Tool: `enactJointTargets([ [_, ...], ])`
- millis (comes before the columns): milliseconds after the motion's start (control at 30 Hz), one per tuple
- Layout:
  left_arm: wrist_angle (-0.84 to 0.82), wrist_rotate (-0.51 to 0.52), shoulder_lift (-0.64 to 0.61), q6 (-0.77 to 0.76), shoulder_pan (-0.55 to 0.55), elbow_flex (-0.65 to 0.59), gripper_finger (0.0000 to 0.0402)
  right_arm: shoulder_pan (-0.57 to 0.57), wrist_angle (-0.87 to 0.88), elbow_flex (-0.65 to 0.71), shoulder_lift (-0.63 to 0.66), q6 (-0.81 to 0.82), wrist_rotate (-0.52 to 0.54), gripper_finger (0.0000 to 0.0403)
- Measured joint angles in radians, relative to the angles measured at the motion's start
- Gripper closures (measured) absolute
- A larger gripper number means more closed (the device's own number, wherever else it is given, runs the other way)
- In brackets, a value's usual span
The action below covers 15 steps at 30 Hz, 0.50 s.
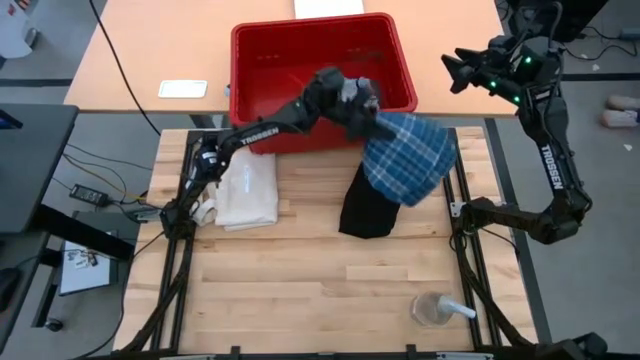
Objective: Fold laundry
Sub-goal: Remove the blue shirt from the red laundry bin
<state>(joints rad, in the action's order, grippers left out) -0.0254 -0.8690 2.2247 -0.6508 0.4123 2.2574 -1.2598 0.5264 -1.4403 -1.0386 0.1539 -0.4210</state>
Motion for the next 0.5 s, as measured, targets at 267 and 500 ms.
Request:
enactJointTargets([
  [267, 0.180, 0.045, 0.001, -0.056, -0.038, -0.217, 0.0387, 0.000, -0.115, 0.000, 0.038, 0.066, -0.086, 0.0133],
  [500, 0.436, 0.127, 0.001, -0.033, -0.039, -0.491, 0.0387, 0.001, -0.102, 0.000, 0.048, 0.124, -0.131, 0.0133],
])
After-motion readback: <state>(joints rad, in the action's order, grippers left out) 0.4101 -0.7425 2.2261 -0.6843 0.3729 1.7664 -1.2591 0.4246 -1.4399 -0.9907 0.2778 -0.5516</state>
